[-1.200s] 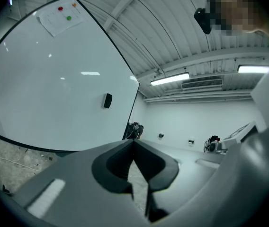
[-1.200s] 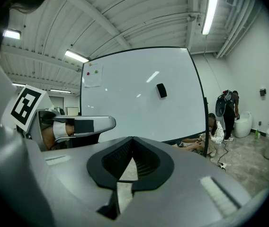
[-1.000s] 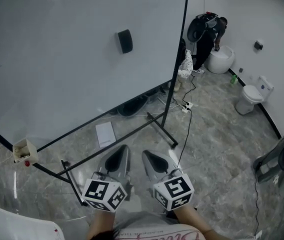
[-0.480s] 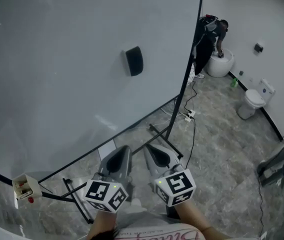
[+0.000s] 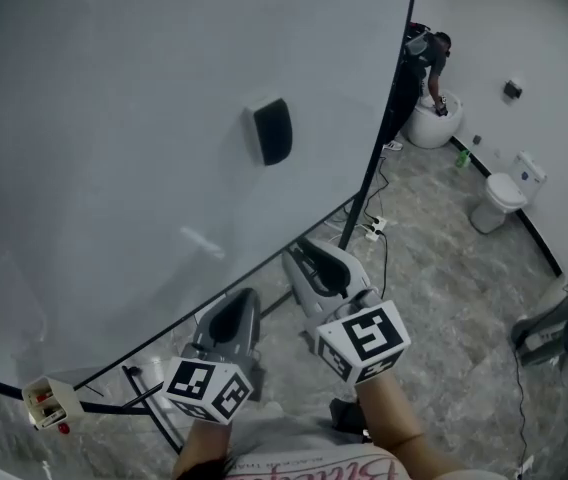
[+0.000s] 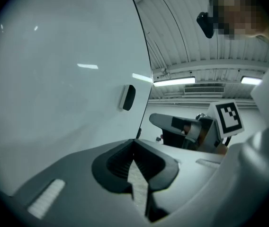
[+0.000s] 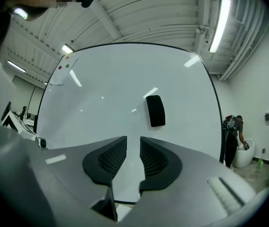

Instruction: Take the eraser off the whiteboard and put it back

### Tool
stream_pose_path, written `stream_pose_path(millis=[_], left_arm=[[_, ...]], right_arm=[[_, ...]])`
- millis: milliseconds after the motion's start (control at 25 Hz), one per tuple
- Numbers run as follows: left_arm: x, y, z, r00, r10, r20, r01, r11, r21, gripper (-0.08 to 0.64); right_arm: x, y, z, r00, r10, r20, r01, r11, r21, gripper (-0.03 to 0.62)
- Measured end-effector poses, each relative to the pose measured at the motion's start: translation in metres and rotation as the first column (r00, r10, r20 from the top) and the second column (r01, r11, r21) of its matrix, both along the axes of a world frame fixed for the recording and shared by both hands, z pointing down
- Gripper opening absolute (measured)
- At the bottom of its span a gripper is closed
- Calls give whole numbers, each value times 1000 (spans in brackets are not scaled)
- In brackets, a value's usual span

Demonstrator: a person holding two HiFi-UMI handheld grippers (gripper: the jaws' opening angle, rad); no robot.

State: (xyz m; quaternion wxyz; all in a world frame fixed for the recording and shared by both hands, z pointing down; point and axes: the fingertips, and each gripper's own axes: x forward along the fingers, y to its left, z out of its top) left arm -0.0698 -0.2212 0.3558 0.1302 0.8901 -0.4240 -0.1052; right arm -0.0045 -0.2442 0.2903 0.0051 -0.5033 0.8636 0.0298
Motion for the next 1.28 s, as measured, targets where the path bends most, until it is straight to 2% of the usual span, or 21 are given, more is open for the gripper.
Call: stream_pose_path(millis=[160,280,480,720,1000,1280], left_arm=[[1,-9,-3,1000,0,0,0,1000,6,0],[-3,-17,-5,1000,-18,-1,18,1000,9,0],[-4,-28,-8,998,-55,-9,55,998,4,0],[-6,-37,-11,996,-86,-20,86,996,3,0],[-6,-41,-12,993,-110,-29,110,994,5,0],[-11,-42,-12,991,-130,-33,130,991,2,0]], right_arm=[[-2,-26,-27,999,-31,-21,32,997,65,118],[-3,-50,-44,998,-56,-37,59,995,83,153],[3,-89,-71,996,-42,-77,51,993,108,209],[2,-127,-86,993,-37,-111,47,995,86,222],[-11,-142,-87,987,-42,-153,54,996,75,233],[-11,-145,-89,990,-36,-133,45,997,65,225]])
